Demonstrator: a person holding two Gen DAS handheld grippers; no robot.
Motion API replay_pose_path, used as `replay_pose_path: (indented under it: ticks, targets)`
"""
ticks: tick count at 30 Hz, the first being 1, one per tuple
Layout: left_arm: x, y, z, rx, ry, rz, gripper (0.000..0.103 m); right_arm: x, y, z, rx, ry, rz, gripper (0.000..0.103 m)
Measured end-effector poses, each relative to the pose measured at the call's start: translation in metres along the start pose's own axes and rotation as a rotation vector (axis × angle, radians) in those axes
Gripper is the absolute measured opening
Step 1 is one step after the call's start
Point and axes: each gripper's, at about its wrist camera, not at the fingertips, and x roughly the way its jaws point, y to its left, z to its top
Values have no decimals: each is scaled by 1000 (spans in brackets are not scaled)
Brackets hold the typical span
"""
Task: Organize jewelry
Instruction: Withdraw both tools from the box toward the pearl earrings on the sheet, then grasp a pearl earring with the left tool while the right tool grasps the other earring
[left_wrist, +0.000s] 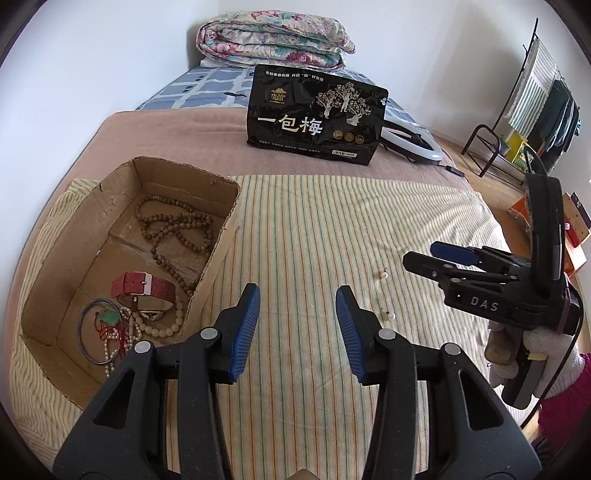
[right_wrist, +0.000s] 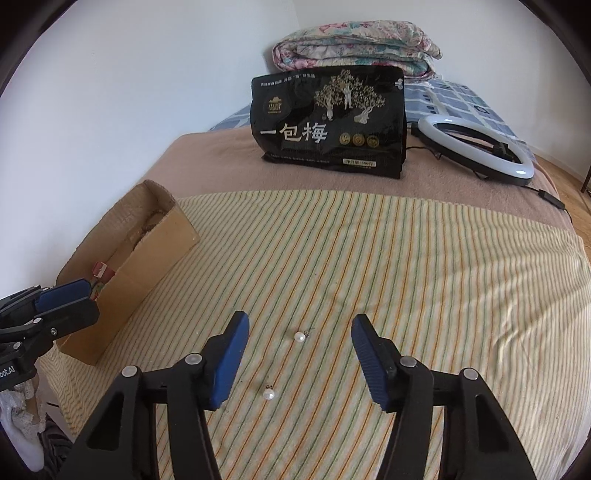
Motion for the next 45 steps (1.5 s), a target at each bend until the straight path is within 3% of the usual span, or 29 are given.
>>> replay_pose_path:
  ticks: [5, 16, 23, 31, 36, 45]
  targets:
    - [7, 2, -5, -3, 26, -17, 43, 20, 7, -9, -56, 28, -20, 38]
    - [21, -9, -4, 31, 48, -42, 43, 40, 9, -7, -84, 57, -34, 27]
    - [35, -16, -5, 40, 71, -54, 43, 45, -2, -11, -67, 73, -43, 11]
    - [55, -41, -12, 84, 116, -115, 43, 41, -12, -17, -69, 82, -42, 4]
    - [68, -66, -21, 173, 129, -112, 43, 36, -23, -22, -57, 87, -31, 4]
    - [90, -91, -26, 209, 162, -136, 43, 27, -36, -31, -54, 95, -33, 4]
